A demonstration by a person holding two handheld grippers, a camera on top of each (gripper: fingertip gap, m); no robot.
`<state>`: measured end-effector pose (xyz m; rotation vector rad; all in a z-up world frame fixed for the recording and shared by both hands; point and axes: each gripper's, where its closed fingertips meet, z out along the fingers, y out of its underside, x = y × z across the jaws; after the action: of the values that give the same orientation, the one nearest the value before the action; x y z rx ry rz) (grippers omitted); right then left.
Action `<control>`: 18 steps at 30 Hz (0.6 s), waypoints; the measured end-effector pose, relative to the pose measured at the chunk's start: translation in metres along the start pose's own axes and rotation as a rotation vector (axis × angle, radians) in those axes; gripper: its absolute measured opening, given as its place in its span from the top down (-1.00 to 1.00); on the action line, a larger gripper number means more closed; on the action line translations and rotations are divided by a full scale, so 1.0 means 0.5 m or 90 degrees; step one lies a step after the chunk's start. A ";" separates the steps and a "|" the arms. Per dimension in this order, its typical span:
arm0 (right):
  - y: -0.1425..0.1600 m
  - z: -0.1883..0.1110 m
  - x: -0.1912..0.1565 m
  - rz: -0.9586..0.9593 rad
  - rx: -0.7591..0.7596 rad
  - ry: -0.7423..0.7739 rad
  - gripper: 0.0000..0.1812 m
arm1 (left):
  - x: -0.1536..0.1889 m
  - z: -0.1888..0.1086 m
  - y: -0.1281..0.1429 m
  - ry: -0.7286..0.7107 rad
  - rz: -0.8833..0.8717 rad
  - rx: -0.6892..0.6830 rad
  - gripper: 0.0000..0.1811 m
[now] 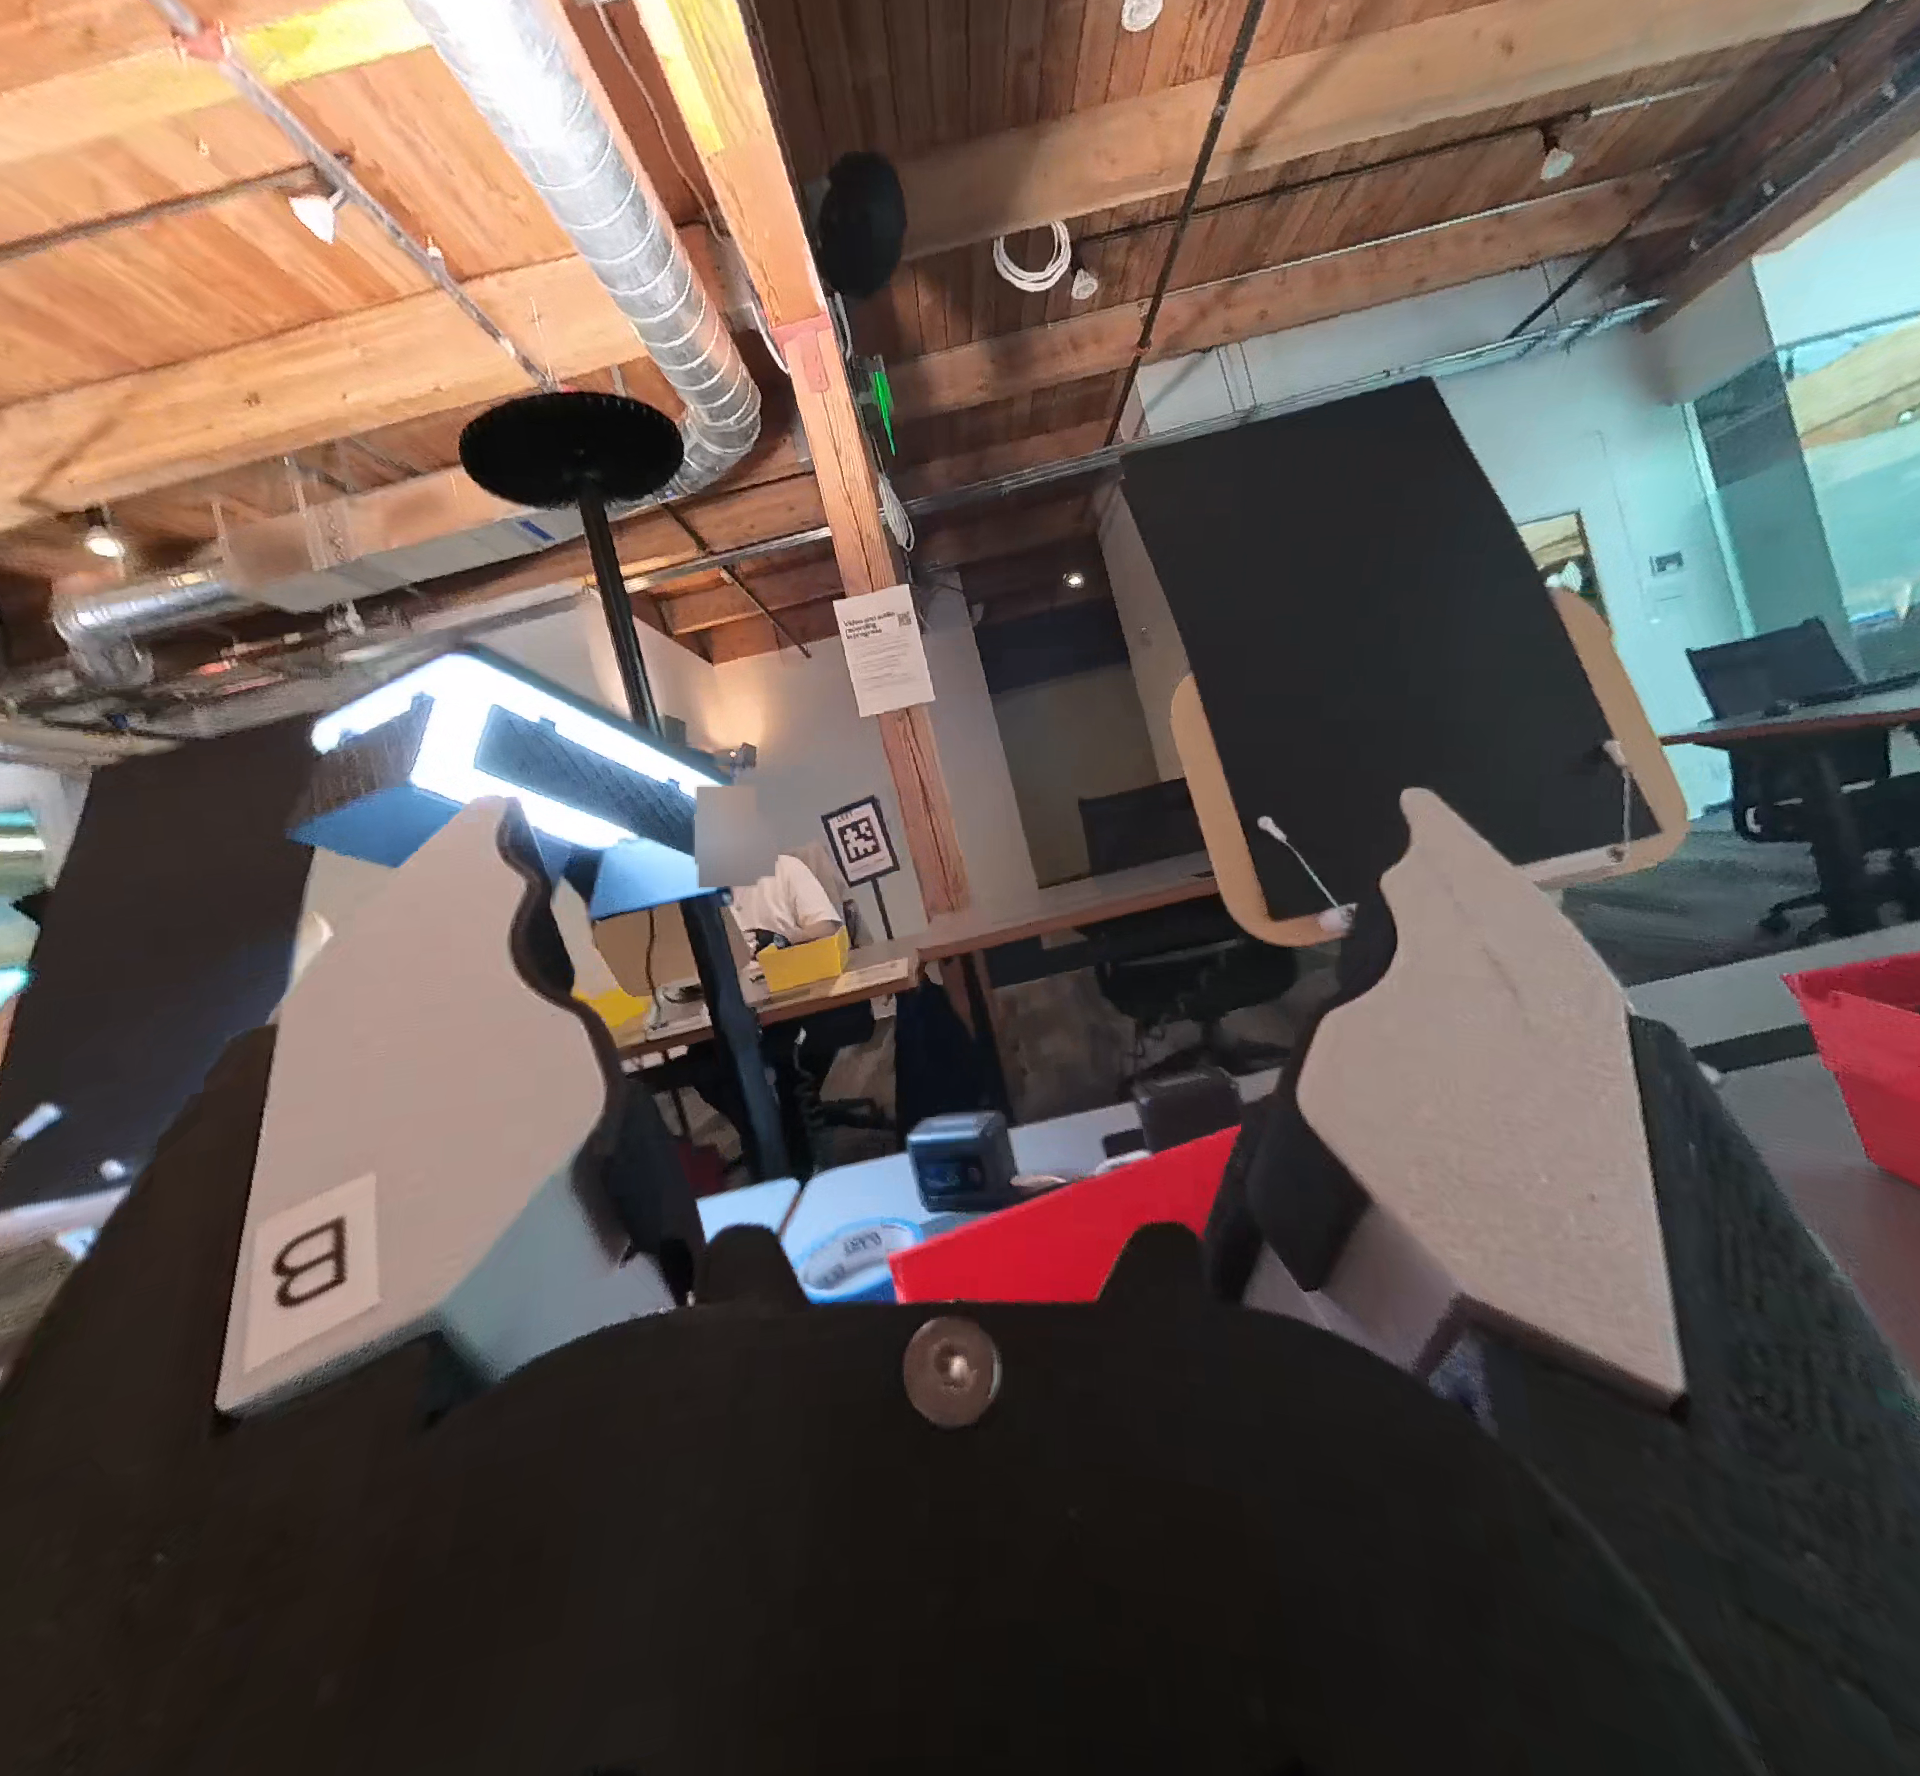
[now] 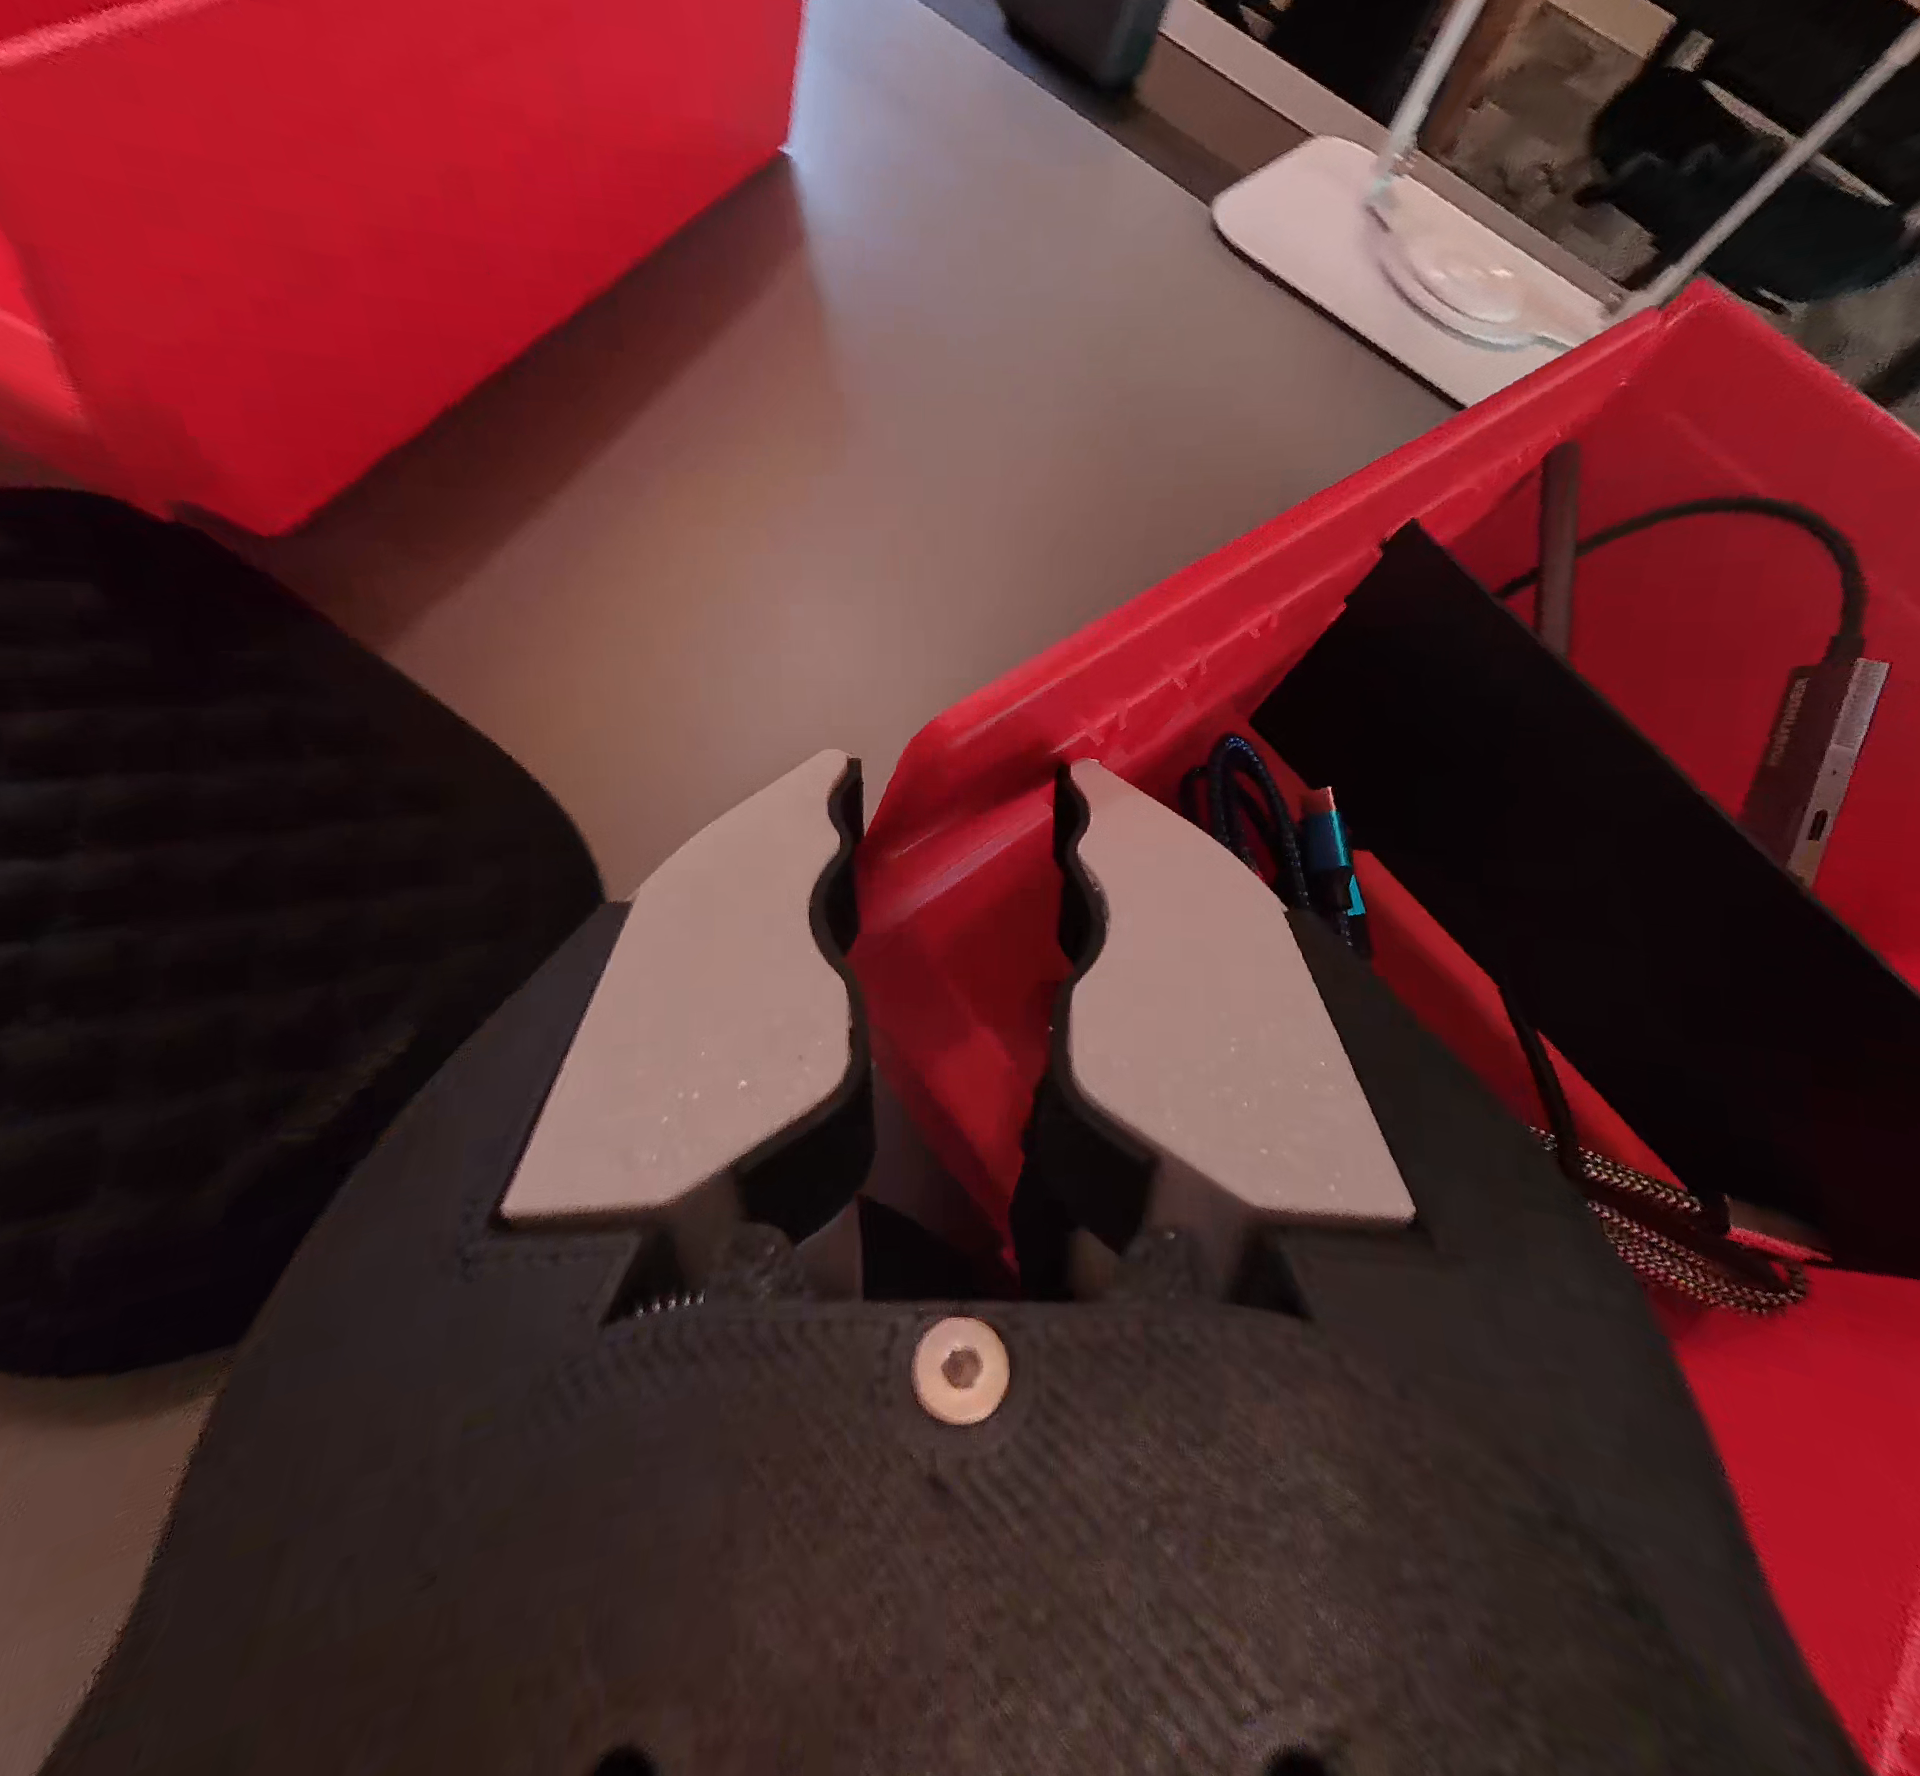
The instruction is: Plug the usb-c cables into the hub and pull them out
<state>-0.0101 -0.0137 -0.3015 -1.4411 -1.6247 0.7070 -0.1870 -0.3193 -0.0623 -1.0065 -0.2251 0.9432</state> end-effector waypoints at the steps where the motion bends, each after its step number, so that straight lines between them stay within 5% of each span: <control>1: -0.005 0.002 -0.013 -0.002 0.007 -0.015 0.62 | -0.001 0.007 -0.009 -0.002 0.017 -0.002 -0.56; 12: -0.033 0.019 -0.084 -0.053 0.015 -0.076 0.61 | 0.008 -0.022 0.029 -0.064 -0.083 -0.019 -0.54; 18: -0.034 0.019 -0.087 -0.057 0.015 -0.075 0.62 | 0.060 -0.001 0.055 -0.013 -0.081 -0.055 -0.54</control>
<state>-0.0270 -0.0583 -0.3013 -1.3226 -1.7536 0.7708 -0.1842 -0.2915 -0.0922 -1.0487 -0.3457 0.8340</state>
